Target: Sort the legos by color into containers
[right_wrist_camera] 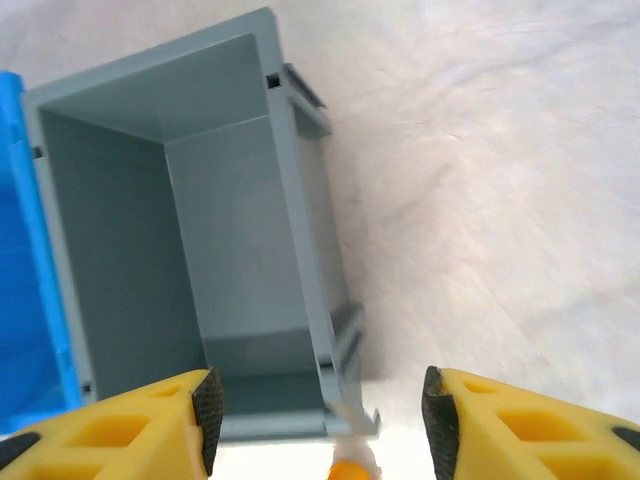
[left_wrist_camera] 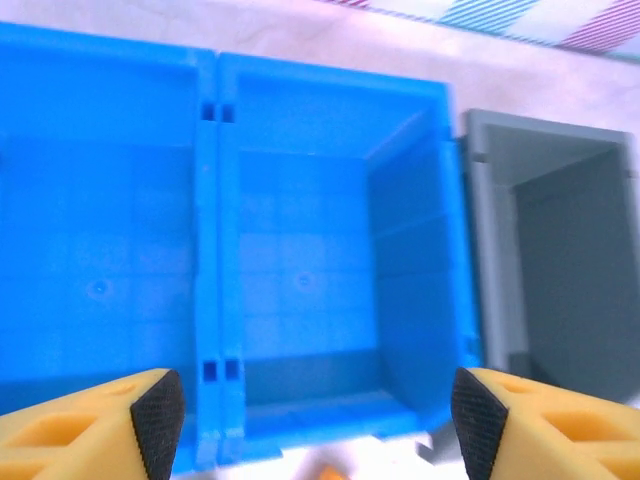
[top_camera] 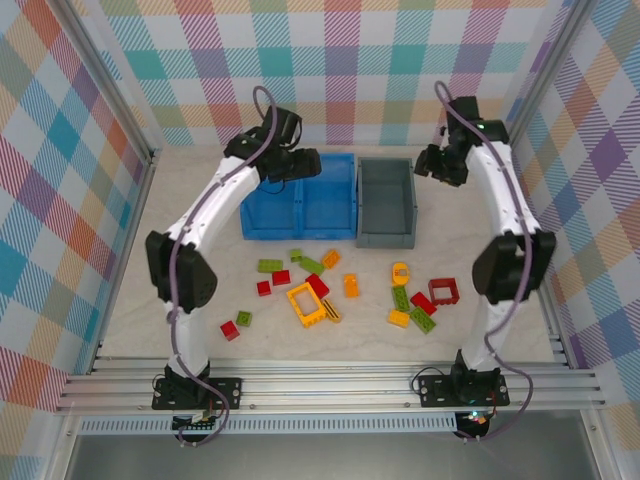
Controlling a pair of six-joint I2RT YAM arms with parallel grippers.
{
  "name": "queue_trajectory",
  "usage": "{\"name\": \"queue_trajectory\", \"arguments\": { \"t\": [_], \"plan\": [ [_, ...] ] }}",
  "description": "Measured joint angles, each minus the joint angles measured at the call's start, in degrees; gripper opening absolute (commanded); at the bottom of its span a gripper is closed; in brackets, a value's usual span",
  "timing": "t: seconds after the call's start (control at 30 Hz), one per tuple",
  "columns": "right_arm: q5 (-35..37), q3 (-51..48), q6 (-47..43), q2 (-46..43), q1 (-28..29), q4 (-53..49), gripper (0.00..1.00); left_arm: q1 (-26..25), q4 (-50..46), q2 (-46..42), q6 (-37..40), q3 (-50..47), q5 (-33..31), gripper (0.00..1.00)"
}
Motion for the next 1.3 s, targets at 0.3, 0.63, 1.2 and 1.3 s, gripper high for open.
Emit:
{"name": "queue_trajectory", "arguments": {
  "t": [0.3, 0.63, 1.2, 1.3],
  "plan": [
    [2.4, -48.22, 20.44, -38.8, -0.74, 6.64, 0.49, -23.37, 18.82, -25.86, -2.12, -33.55, 0.48, 0.76],
    [-4.33, -76.54, 36.48, -47.15, -4.7, 12.66, 0.45, -50.93, 35.1, -29.16, -6.91, -53.86, -12.15, 0.78],
    [-9.9, -80.91, 37.64, -36.79, -14.67, 28.65, 0.28, -52.96, 39.23, -28.02, -6.82, -52.22, -19.47, 0.77],
    [-10.23, -81.46, 37.4, -34.67, -15.17, 30.08, 0.16, -52.96, 39.17, -27.98, -6.82, -52.19, -19.69, 0.77]
  ]
}}
